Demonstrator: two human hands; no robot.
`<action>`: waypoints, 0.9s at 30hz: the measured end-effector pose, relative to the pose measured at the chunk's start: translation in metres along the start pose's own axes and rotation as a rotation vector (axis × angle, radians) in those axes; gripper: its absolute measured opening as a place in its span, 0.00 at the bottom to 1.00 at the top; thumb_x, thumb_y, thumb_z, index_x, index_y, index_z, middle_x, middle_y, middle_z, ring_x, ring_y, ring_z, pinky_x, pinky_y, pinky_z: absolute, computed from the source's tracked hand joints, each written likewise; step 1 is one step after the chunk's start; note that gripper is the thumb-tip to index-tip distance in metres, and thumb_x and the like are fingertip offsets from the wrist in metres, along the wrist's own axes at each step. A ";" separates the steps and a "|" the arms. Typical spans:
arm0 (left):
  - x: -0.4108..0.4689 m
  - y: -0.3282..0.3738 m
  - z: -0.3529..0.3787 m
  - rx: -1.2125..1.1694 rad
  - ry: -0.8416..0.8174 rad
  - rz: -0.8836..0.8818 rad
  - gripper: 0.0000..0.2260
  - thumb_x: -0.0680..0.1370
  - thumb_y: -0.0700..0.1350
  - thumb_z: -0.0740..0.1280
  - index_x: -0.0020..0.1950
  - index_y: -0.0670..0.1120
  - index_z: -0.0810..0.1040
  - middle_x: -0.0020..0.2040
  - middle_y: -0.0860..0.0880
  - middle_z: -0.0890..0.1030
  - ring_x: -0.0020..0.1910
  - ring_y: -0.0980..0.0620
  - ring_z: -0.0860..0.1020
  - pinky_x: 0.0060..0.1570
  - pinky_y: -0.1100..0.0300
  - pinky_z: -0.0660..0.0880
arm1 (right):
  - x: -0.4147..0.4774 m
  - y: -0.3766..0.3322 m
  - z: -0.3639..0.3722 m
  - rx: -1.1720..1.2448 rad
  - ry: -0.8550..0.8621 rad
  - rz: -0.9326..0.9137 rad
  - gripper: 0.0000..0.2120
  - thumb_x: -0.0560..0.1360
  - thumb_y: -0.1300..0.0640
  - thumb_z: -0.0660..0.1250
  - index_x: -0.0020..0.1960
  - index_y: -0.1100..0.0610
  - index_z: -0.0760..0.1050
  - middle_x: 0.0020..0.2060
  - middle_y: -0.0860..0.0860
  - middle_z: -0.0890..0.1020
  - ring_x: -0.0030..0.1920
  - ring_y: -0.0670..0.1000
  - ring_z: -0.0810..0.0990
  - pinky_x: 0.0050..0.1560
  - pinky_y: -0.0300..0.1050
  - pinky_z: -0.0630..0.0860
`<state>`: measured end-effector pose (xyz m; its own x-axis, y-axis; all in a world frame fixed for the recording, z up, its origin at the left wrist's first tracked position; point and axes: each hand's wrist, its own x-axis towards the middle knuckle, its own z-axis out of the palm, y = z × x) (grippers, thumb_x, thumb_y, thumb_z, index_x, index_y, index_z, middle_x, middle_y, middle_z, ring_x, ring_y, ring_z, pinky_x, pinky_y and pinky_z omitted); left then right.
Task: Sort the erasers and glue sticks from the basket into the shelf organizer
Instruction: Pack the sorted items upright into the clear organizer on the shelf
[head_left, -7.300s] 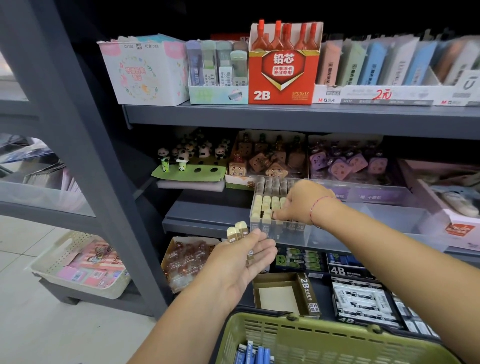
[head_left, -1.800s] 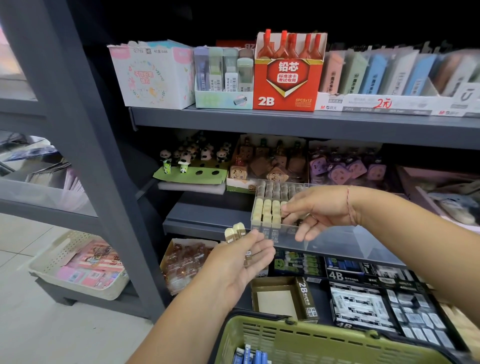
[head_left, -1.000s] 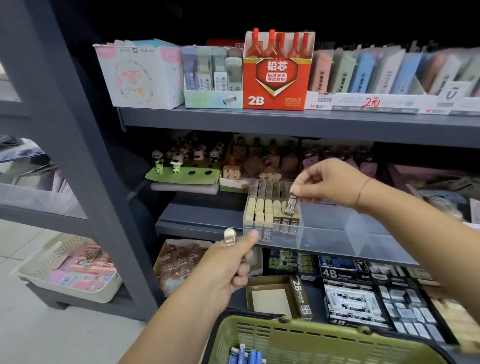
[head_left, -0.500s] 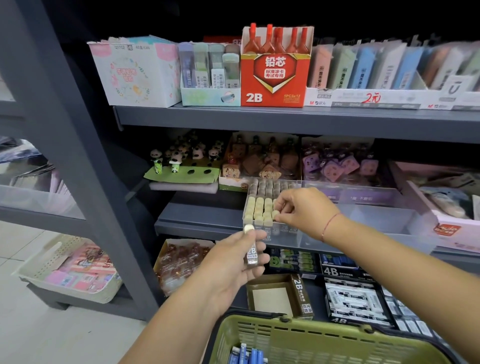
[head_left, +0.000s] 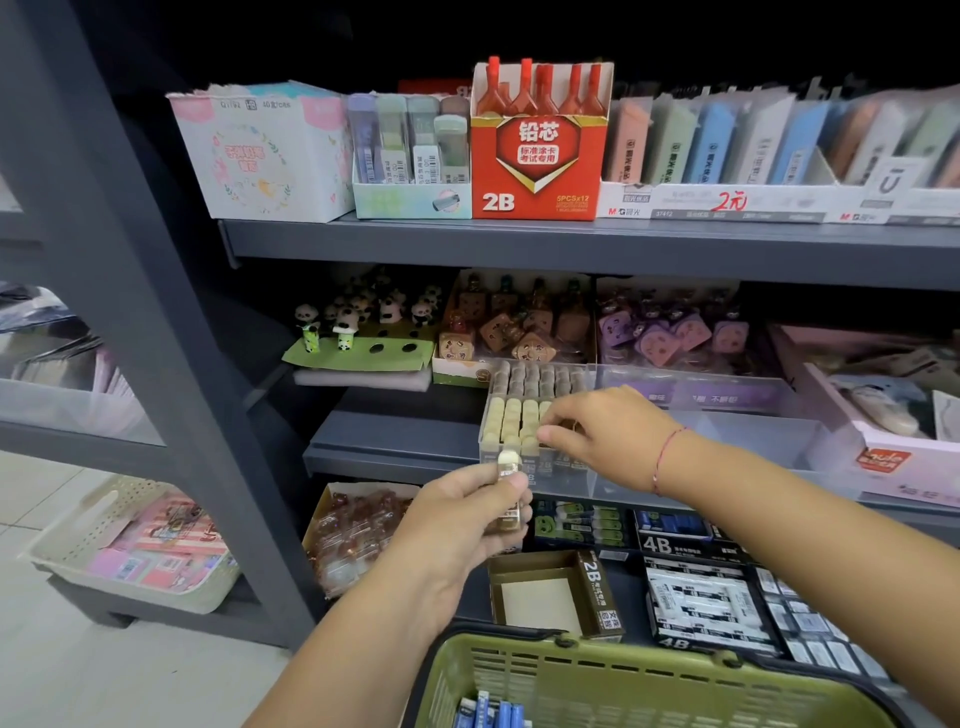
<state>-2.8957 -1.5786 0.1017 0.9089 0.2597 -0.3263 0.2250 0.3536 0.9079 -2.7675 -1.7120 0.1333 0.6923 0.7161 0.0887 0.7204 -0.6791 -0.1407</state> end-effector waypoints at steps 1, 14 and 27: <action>0.000 0.000 0.000 0.044 0.001 0.014 0.10 0.75 0.42 0.71 0.56 0.45 0.82 0.44 0.48 0.85 0.40 0.55 0.81 0.36 0.64 0.77 | -0.001 0.001 0.000 0.032 -0.002 0.007 0.15 0.80 0.44 0.56 0.54 0.50 0.77 0.47 0.47 0.82 0.50 0.50 0.78 0.59 0.48 0.68; -0.003 0.003 0.011 0.153 -0.016 0.207 0.09 0.73 0.38 0.73 0.50 0.50 0.83 0.43 0.50 0.86 0.38 0.59 0.81 0.38 0.68 0.75 | -0.017 -0.010 -0.014 0.843 -0.094 -0.095 0.03 0.73 0.59 0.70 0.44 0.58 0.81 0.35 0.50 0.82 0.35 0.45 0.78 0.42 0.39 0.77; 0.006 -0.021 0.004 1.436 0.119 0.550 0.30 0.82 0.58 0.54 0.79 0.56 0.43 0.79 0.57 0.39 0.76 0.58 0.35 0.73 0.57 0.35 | -0.006 0.027 -0.017 0.777 0.092 0.048 0.02 0.74 0.62 0.71 0.44 0.61 0.79 0.34 0.54 0.81 0.34 0.46 0.80 0.40 0.39 0.78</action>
<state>-2.8930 -1.5880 0.0819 0.9735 0.1562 0.1670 0.0835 -0.9226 0.3766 -2.7516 -1.7374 0.1458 0.7474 0.6490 0.1419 0.4779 -0.3769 -0.7934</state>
